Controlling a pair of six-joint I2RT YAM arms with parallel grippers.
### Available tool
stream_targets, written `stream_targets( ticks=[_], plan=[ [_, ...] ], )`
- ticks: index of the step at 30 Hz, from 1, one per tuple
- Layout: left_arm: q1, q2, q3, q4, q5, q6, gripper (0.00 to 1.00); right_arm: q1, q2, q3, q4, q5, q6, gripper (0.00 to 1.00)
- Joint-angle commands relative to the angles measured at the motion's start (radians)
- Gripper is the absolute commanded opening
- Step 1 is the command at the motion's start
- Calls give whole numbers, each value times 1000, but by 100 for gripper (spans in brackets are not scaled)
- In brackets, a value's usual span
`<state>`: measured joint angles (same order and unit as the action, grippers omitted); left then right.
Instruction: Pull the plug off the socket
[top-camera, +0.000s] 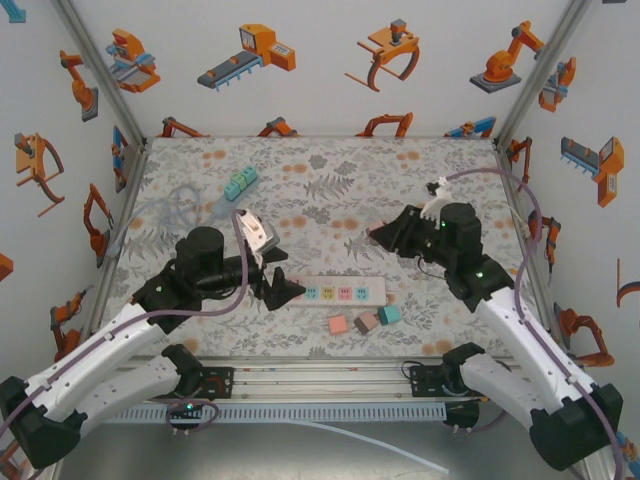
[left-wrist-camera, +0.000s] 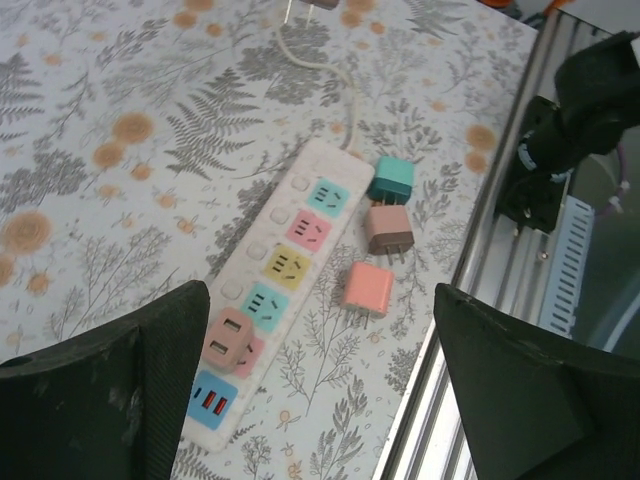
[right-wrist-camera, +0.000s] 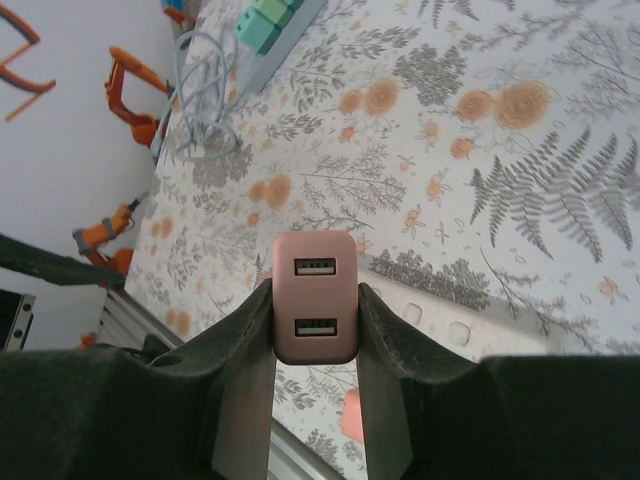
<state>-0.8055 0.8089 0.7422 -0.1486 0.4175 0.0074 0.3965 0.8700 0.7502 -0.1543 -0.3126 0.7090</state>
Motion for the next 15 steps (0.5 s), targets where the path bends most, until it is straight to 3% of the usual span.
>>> stream_targets(
  ticks=[1,4,15],
  plan=[
    [-17,-8,7,31,138,102,91,-64,-93,-62,-82,-42,124,12],
    [-27,-7,12,33,176,126,98,-127,-175,-108,-148,-36,158,12],
    [-40,9,29,4,198,150,97,-313,-359,-342,-294,-31,289,11]
  ],
)
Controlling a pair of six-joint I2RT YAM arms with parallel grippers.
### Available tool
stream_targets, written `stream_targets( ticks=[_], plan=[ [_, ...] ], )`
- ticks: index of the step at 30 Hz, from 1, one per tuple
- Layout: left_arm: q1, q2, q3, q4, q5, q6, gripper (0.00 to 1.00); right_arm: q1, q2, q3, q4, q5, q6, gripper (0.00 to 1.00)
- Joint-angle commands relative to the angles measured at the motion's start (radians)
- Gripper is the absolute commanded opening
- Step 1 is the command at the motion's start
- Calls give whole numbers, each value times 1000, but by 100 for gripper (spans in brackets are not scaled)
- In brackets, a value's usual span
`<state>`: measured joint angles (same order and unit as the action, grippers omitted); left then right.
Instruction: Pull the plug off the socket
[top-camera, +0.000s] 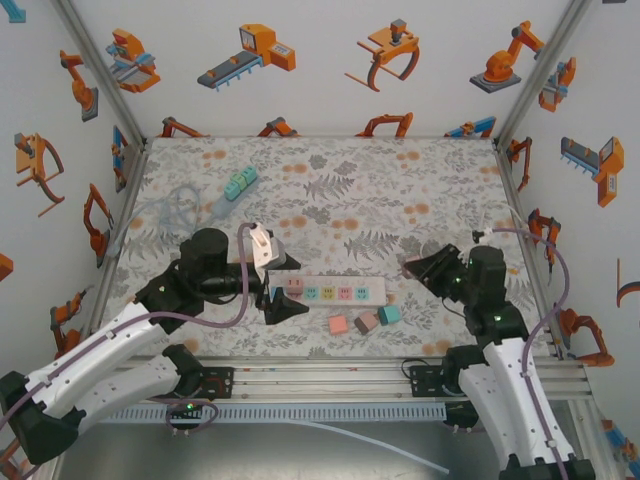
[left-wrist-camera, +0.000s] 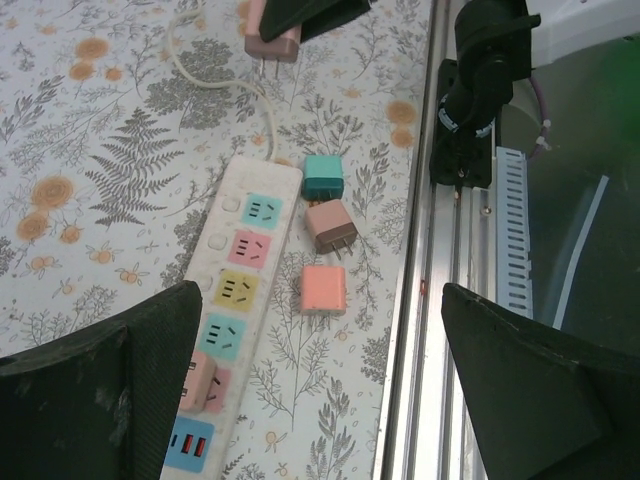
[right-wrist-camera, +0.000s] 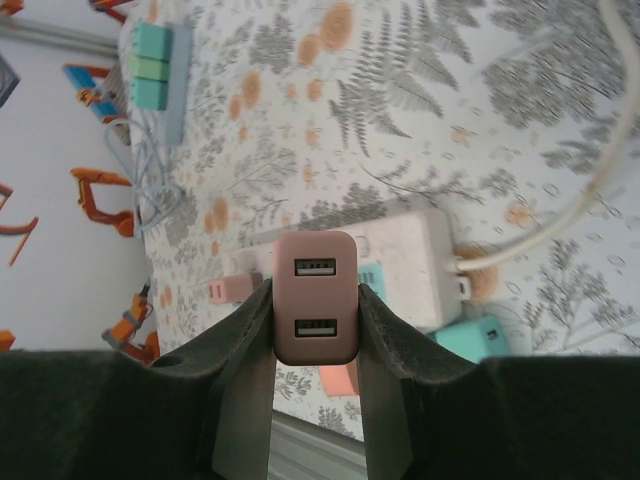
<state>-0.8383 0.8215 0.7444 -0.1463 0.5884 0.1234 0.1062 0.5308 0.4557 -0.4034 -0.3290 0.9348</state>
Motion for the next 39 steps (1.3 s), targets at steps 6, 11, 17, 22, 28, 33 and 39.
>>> stream_targets(
  ticks=[6,11,17,22,28,33,39],
  plan=[
    [-10,-7,21,-4,8,35,97,-37,-31,-178,0,6,91,11],
    [-13,1,24,-10,-4,35,97,-37,-16,-250,41,22,96,11],
    [-14,13,27,-13,-12,34,97,-37,-8,-300,63,39,100,13],
    [-17,14,26,-15,-18,32,97,-37,4,-315,62,39,113,32],
    [-21,11,24,-21,-36,32,97,-37,27,-309,35,60,136,45],
    [-22,6,24,-24,-51,31,97,-37,32,-279,-22,90,127,49],
    [-24,3,18,-32,-68,29,97,-37,21,-232,-119,157,120,65]
  ],
)
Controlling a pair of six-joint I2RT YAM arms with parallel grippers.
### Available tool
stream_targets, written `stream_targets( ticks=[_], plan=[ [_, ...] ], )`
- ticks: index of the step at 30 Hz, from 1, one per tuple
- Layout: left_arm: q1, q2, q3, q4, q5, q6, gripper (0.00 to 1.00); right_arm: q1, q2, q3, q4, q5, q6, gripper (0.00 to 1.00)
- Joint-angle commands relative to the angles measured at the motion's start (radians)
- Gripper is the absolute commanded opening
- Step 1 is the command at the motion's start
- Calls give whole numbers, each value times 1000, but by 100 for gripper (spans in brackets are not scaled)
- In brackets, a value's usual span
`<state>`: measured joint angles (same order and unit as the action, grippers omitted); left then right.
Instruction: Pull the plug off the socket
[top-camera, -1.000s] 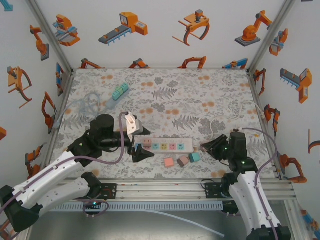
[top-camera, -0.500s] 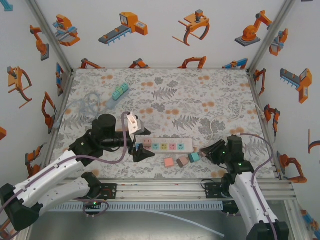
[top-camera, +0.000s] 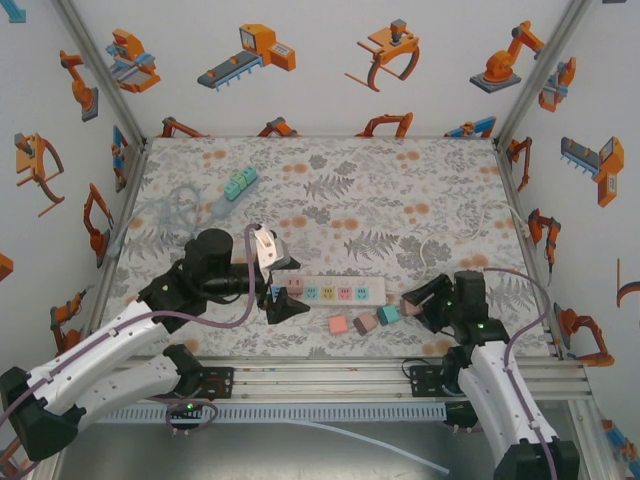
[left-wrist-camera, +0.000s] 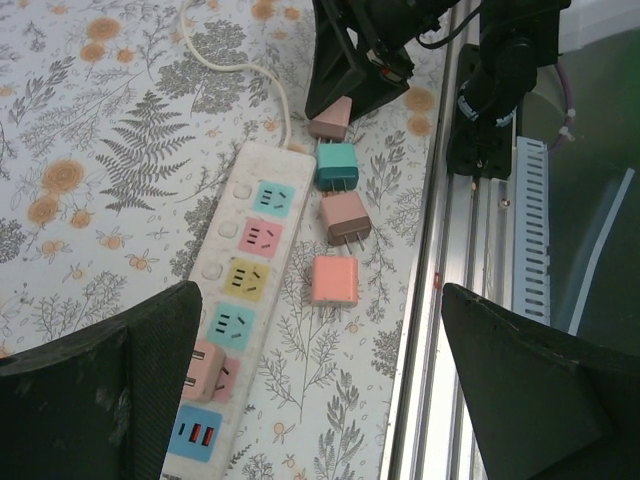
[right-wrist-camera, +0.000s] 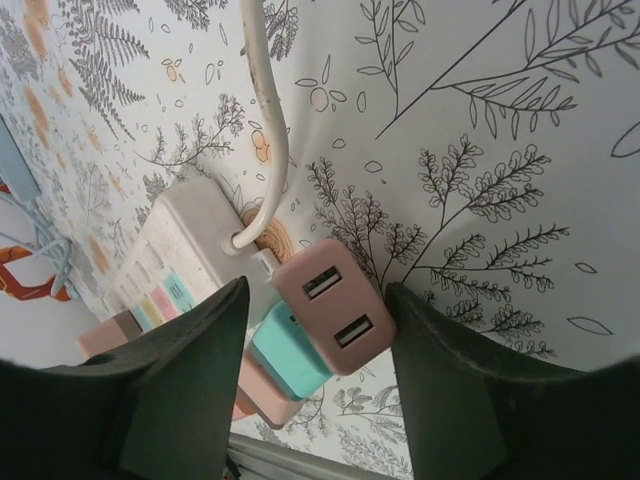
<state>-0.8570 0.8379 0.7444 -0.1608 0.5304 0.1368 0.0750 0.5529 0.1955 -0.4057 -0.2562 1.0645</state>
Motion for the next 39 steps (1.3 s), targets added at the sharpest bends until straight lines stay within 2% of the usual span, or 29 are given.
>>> stream_targets(
  ticks=[1,4,9,14,20,24,27,32,35,39],
  plan=[
    [-5,-16,15,-16,-12,18,97,-5,-4,37,-131,99,-13,70],
    [-5,-21,9,-14,-25,16,97,-6,-13,68,-161,131,-27,80],
    [-6,-45,-4,-16,-60,8,97,-6,-23,141,-207,179,-87,84],
    [-5,-70,-13,-22,-105,6,97,-6,-27,257,-211,221,-220,86],
    [-6,-77,-13,-54,-324,-29,97,8,-1,380,-57,138,-420,85],
    [-1,-87,-24,-59,-452,-52,97,63,19,411,99,107,-478,82],
    [11,-96,-34,-54,-511,-75,97,156,42,415,229,103,-581,82],
    [73,-99,-53,-54,-536,-146,97,437,143,427,414,132,-929,82],
    [152,-93,-66,-59,-528,-241,97,554,241,439,499,63,-1096,82],
    [270,-66,-86,-63,-457,-383,97,684,390,488,531,-5,-1321,82]
  ],
)
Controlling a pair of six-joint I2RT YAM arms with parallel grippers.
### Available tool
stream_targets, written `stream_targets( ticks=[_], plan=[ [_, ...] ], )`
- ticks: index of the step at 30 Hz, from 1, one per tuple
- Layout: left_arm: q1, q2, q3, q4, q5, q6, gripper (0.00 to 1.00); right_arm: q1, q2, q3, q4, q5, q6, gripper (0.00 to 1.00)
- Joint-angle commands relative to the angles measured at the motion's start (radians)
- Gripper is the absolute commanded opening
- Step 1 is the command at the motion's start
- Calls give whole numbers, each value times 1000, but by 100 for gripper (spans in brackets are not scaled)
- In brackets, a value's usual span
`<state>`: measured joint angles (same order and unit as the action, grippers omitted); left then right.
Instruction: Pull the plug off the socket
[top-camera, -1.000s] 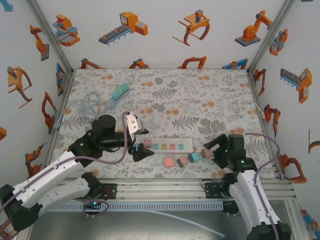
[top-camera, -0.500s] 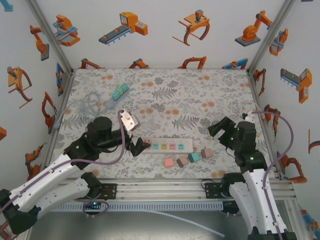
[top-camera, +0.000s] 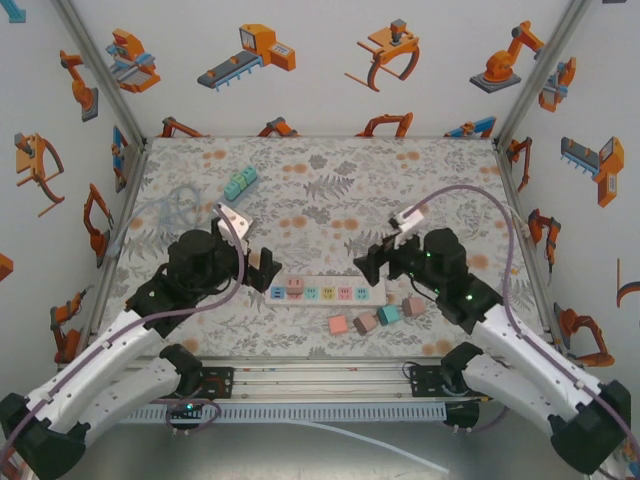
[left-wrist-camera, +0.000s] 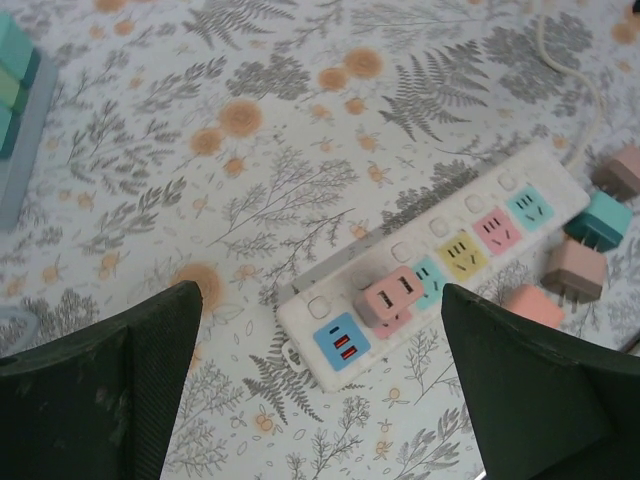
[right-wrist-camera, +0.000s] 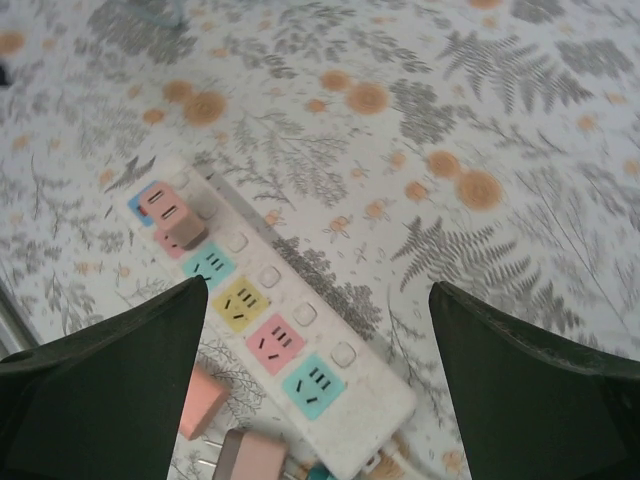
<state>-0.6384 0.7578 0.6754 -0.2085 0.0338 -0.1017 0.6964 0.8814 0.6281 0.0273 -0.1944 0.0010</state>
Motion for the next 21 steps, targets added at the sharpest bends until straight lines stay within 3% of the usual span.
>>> stream_targets(
  ticks=[1,3,7,16,21],
  plan=[
    [81,23,-22,-19,55,-183,98,95,106,77,86,-78,-318,82],
    [127,41,-30,-24,68,-250,100,138,189,121,58,-106,-403,82],
    [198,91,-38,-58,75,-367,94,190,351,198,26,-194,-505,82],
    [243,216,-66,-61,126,-461,83,225,640,276,137,-328,-506,79],
    [242,270,-73,-61,140,-457,79,227,746,295,205,-356,-473,71]
  ],
)
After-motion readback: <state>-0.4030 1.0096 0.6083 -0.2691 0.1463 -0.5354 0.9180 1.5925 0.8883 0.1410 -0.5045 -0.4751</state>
